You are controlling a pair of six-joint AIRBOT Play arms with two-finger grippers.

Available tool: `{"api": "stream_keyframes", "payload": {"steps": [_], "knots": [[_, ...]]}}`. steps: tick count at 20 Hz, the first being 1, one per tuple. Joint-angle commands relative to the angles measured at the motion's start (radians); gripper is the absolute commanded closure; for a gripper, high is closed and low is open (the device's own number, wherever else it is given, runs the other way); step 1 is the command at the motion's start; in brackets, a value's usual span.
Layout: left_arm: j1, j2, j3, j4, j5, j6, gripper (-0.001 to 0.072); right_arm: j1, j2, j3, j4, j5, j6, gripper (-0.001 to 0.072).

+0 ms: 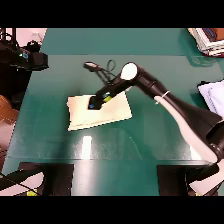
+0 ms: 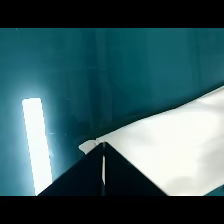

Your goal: Fold the shirts.

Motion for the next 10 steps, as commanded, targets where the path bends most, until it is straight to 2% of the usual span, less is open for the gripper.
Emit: {"api": "stream_keyframes", "payload": {"steps": [1, 5, 6, 7, 8, 10], "knots": [[0.005, 0.005, 0.000, -0.013, -0.018, 0.000, 0.0679, -0.158, 0.056, -0.126, -0.042, 0.093, 0.040, 0.0333], [0.005, 0.005, -0.001, -0.013, -0.016, 0.001, 0.0679, -0.409, 0.165, -0.380, -0.034, 0.058, 0.056, 0.0328], [0.005, 0.005, -0.001, -0.013, -0.011, 0.000, 0.0679, -0.460, 0.175, -0.423, -0.025, 0.043, 0.056, 0.0270], [0.005, 0.005, -0.001, -0.014, -0.002, 0.000, 0.0679, -0.503, 0.177, -0.464, 0.003, 0.024, 0.055, 0.0093], [0.005, 0.005, -0.001, -0.014, 0.005, 0.000, 0.0679, -0.538, 0.169, -0.497, 0.041, 0.005, 0.055, 0.0022], [0.005, 0.005, -0.001, -0.015, 0.013, 0.000, 0.0679, -0.573, 0.126, -0.534, 0.099, -0.014, 0.041, 0.0016]]}}
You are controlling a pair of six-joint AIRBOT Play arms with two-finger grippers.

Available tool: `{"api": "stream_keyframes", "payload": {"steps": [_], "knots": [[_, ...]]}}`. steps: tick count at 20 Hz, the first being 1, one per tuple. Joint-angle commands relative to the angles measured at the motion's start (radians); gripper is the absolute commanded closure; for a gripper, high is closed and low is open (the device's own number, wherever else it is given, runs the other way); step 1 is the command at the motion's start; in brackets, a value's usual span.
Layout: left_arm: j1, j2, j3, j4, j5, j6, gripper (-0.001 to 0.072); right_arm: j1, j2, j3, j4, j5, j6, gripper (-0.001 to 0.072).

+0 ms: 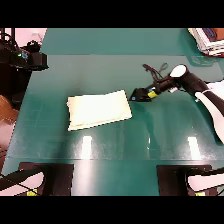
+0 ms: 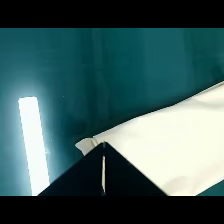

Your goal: Fold the shirts.

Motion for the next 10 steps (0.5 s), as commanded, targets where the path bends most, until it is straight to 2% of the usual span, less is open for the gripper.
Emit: {"api": "stream_keyframes", "payload": {"steps": [1, 4, 9, 10], "knots": [[0.001, 0.001, 0.000, -0.005, 0.019, 0.000, 0.0679, -0.088, -0.043, -0.090, 0.097, -0.034, -0.030, 0.0017], [0.001, 0.001, -0.012, -0.006, 0.036, 0.001, 0.0679, -0.040, -0.120, -0.068, 0.180, -0.035, -0.054, 0.0018], [0.001, 0.001, -0.061, -0.037, 0.050, 0.001, 0.0679, 0.147, -0.252, 0.114, 0.204, -0.032, -0.056, 0.0018], [0.001, 0.001, -0.069, -0.047, 0.051, 0.001, 0.0679, 0.184, -0.274, 0.153, 0.204, -0.031, -0.056, 0.0063]]}}
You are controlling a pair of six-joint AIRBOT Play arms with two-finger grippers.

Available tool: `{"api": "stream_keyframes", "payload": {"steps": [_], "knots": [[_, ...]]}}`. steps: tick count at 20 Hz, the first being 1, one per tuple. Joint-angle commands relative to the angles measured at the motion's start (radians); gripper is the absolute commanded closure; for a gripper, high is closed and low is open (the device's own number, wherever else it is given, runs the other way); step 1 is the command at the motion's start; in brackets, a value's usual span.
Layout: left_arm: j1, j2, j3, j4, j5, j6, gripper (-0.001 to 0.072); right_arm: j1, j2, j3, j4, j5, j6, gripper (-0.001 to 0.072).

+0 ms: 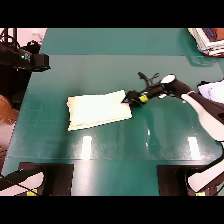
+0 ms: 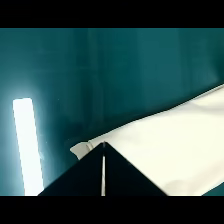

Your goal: Fold the shirts.

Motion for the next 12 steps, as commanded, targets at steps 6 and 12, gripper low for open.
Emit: {"api": "stream_keyframes", "payload": {"steps": [6, 12], "knots": [[-0.023, 0.000, -0.021, -0.059, 0.007, 0.000, 0.0681, 0.150, -0.103, 0.262, -0.087, 0.002, -0.003, 0.0697], [-0.189, 0.000, -0.021, -0.059, 0.076, -0.001, 0.0680, -0.122, 0.068, 0.383, -0.310, 0.058, 0.099, 0.0697]]}}
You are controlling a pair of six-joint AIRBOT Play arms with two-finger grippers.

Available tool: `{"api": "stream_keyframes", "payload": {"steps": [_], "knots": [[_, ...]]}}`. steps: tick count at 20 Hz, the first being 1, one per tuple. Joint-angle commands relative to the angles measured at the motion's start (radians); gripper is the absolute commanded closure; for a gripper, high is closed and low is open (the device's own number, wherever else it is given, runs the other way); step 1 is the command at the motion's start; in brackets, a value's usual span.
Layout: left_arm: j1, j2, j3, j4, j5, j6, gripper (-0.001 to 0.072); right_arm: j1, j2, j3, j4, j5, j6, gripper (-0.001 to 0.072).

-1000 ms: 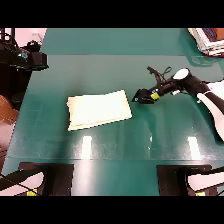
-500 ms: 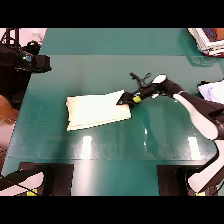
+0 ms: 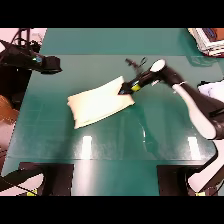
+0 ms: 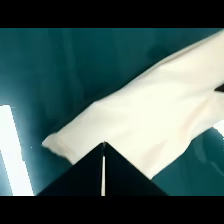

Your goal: Fold the shirts.

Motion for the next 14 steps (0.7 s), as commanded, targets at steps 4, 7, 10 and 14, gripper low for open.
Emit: {"api": "stream_keyframes", "payload": {"steps": [4, 7, 10, 14], "knots": [[-0.171, 0.000, 0.000, -0.003, 0.096, -0.001, 0.0680, -0.447, 0.220, 0.074, -0.186, 0.028, 0.044, 0.0698], [-0.224, 0.000, 0.000, -0.003, 0.135, -0.001, 0.0680, -0.688, 0.268, 0.079, -0.186, 0.027, 0.044, 0.0697], [-0.257, 0.000, 0.000, -0.003, 0.167, -0.003, 0.0680, -0.890, 0.267, 0.077, -0.185, 0.027, 0.044, 0.0697], [-0.256, 0.000, 0.000, -0.010, 0.173, -0.008, 0.0680, -1.043, 0.252, 0.077, -0.177, -0.006, 0.044, 0.0698]]}}
